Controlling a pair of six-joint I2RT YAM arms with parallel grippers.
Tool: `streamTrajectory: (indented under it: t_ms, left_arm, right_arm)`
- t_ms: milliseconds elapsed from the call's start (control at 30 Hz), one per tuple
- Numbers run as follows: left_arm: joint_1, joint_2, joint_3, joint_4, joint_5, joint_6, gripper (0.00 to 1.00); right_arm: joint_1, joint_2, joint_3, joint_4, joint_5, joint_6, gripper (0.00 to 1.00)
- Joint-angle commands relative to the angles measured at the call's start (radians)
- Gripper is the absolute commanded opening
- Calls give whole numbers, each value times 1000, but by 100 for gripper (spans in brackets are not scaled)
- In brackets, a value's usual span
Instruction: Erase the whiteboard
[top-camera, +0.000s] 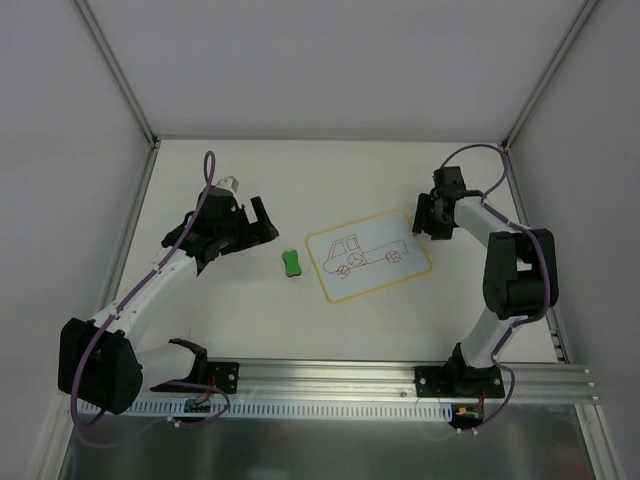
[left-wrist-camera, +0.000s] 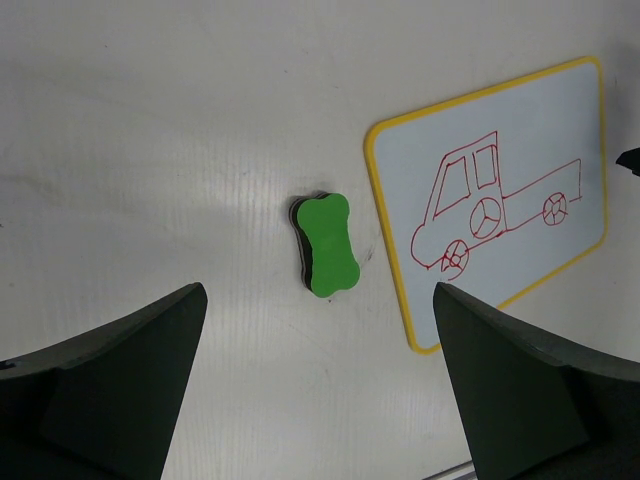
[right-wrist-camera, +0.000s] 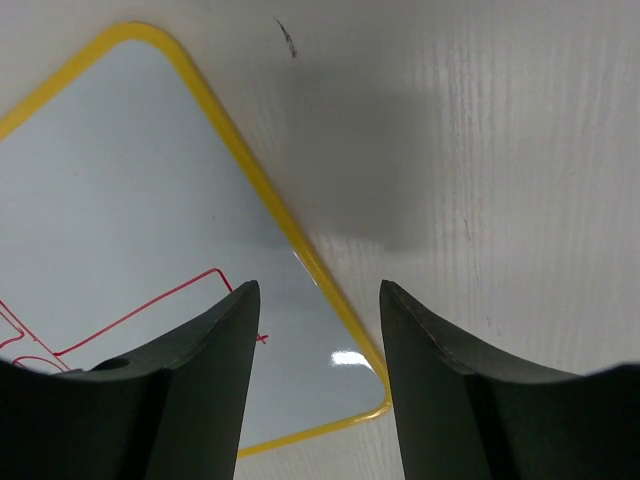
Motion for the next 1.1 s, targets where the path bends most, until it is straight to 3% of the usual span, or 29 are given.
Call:
streamTrajectory:
  t_ms: [0, 267, 433, 900, 1067]
  left_arm:
    - [-5, -2, -5, 5, 22, -10, 99]
    - [-5, -2, -6, 3, 14, -4, 99]
    - [-5, -9, -5, 3, 16, -4, 99]
    - [-5, -29, -29, 2, -1, -6, 99]
    - [-5, -20, -29, 3, -12, 2, 99]
  right_arm:
    - [-4, 29, 30, -18, -53, 47, 55]
    - [1, 52, -35, -18, -108, 125, 49]
    - [27, 20, -87, -26, -122, 139, 37]
    - [355, -216, -360, -24, -60, 294, 32]
    - [381, -290, -352, -18, -22, 245, 32]
